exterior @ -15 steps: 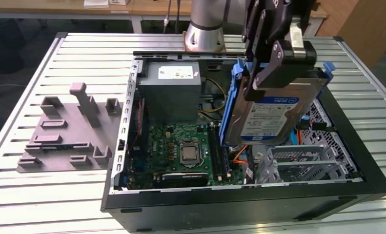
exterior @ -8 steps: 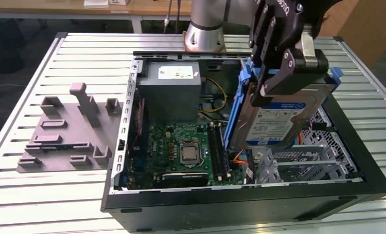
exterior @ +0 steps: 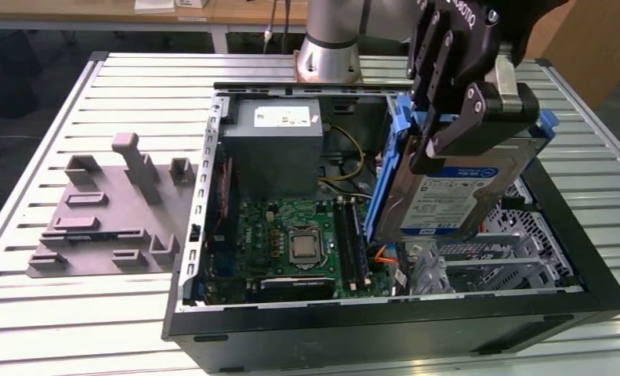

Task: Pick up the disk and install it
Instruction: 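Insert the disk into the insertion slot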

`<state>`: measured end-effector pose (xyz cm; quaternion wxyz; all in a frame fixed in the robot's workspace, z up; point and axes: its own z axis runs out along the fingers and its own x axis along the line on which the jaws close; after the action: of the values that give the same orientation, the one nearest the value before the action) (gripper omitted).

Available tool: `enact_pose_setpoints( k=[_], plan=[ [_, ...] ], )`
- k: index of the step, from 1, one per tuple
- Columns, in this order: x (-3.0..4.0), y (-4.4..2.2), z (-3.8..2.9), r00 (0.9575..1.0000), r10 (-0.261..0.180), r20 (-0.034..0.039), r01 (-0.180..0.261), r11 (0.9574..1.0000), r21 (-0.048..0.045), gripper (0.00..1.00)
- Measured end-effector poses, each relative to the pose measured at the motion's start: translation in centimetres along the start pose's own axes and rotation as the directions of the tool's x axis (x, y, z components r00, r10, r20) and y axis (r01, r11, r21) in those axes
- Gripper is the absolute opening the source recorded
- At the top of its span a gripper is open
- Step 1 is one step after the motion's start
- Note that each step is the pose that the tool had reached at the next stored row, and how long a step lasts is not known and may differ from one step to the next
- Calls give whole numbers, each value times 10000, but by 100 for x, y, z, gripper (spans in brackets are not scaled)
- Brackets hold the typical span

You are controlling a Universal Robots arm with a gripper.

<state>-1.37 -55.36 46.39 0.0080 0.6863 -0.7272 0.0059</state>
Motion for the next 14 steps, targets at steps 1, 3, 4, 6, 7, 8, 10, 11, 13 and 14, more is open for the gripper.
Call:
enact_pose_setpoints(
  k=[1,3,4,6,7,8,10,11,13,14],
  plan=[
    [11,-2,0,10000,4,-4,-4,10000,0,36],
    [28,-8,2,10000,10,-8,-10,10000,0,36],
    [32,-14,3,10000,10,-9,-10,10000,1,36],
    [33,-33,5,10000,11,-10,-11,10000,1,36],
    [33,-49,6,10000,11,-11,-11,10000,1,36],
    [34,-68,8,10000,10,-11,-10,10000,1,36],
    [33,-109,10,10000,10,-11,-10,10000,0,36],
    [33,-132,12,10000,10,-11,-10,10000,0,36],
    [32,-174,16,10000,10,-11,-10,10000,0,36],
    [32,-196,18,10000,10,-11,-10,10000,1,36]
  ],
)
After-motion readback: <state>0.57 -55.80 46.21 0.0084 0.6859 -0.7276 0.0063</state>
